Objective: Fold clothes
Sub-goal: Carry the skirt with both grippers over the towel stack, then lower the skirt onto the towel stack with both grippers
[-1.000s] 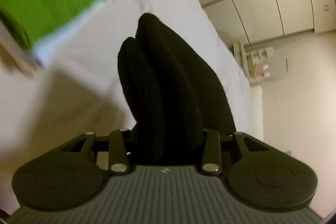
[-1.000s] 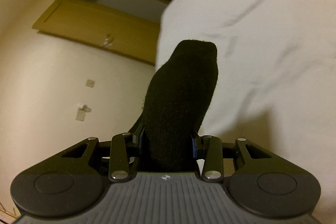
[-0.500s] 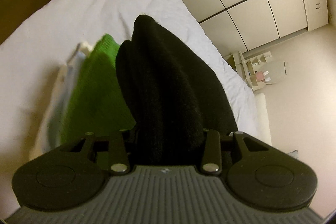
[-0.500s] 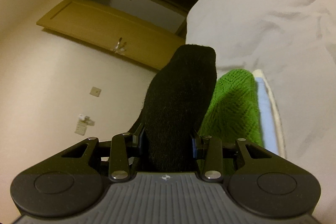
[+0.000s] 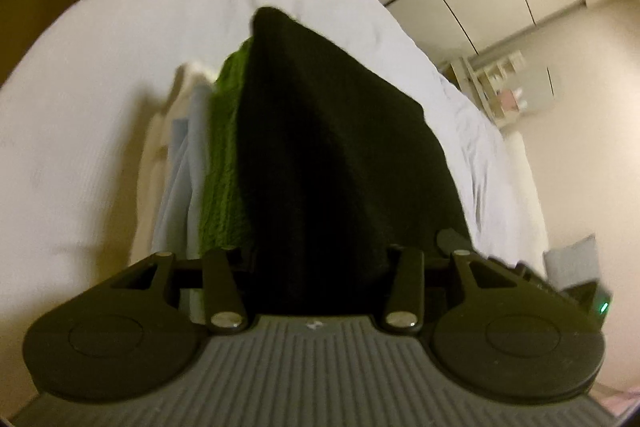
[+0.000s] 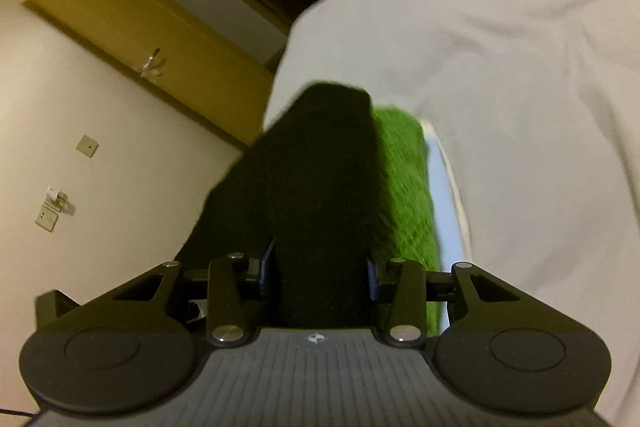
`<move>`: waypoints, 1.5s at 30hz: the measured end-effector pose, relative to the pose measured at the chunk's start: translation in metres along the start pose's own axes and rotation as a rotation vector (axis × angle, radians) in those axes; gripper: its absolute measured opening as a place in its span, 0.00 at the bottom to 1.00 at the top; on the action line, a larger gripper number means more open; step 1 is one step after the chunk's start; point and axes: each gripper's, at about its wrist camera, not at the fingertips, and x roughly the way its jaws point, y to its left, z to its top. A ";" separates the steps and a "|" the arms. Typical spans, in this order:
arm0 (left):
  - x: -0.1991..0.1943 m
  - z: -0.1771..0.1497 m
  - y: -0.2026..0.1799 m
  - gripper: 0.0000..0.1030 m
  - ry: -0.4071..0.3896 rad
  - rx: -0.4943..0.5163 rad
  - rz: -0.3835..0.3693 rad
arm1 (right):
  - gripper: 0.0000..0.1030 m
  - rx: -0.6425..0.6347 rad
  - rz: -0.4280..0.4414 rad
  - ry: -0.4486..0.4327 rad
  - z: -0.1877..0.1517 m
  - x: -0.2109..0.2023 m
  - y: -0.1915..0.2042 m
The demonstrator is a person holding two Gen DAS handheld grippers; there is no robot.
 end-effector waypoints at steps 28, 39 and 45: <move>-0.030 -0.041 -0.085 0.20 0.052 0.440 0.541 | 0.28 -0.682 -0.421 0.280 -0.062 0.033 0.099; -0.017 -0.039 -0.085 0.20 0.090 0.452 0.562 | 0.28 -0.573 -0.403 0.318 -0.046 0.044 0.088; -0.017 -0.028 -0.088 0.21 0.121 0.430 0.564 | 0.28 -0.533 -0.423 0.385 -0.031 0.058 0.092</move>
